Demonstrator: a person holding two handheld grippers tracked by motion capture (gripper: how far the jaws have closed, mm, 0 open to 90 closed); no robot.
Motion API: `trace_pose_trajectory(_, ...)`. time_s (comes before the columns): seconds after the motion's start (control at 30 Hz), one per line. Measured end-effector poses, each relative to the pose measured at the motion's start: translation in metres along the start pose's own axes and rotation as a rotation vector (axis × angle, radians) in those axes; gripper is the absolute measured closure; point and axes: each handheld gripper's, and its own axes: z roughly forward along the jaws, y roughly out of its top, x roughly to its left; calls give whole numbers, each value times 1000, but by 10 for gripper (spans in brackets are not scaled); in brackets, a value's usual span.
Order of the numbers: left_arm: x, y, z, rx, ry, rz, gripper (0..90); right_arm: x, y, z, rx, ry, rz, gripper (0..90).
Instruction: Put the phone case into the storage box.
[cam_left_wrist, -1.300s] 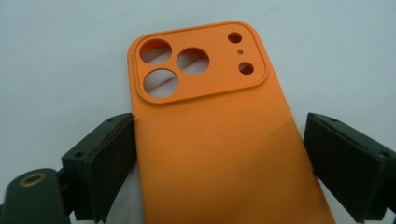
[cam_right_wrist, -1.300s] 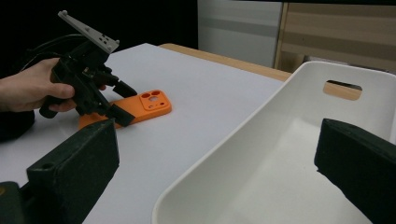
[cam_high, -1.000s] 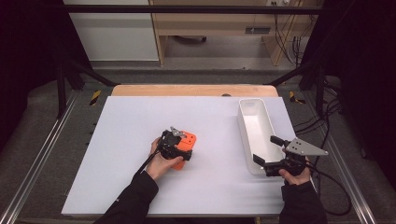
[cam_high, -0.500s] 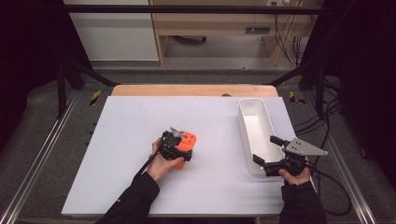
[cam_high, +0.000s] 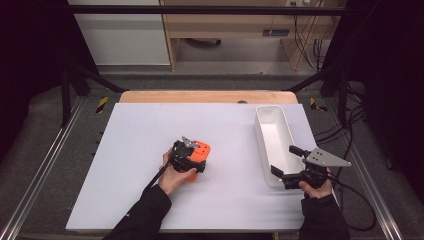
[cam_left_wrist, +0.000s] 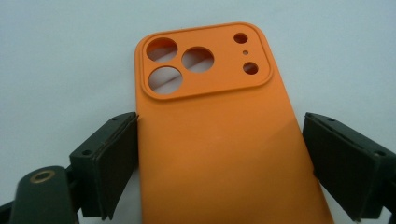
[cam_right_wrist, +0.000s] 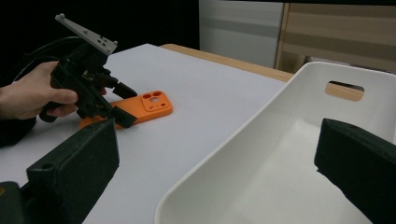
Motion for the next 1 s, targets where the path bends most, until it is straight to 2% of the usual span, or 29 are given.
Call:
trace_pose_trajectory(0.33,0,3,-7,-7,2,18,129,0,0,0,-2,1,0,4)
trace_pose_trajectory(1.0,0,18,-45,-105,-33,31,134,0,0,0,-2,2,-3,4)
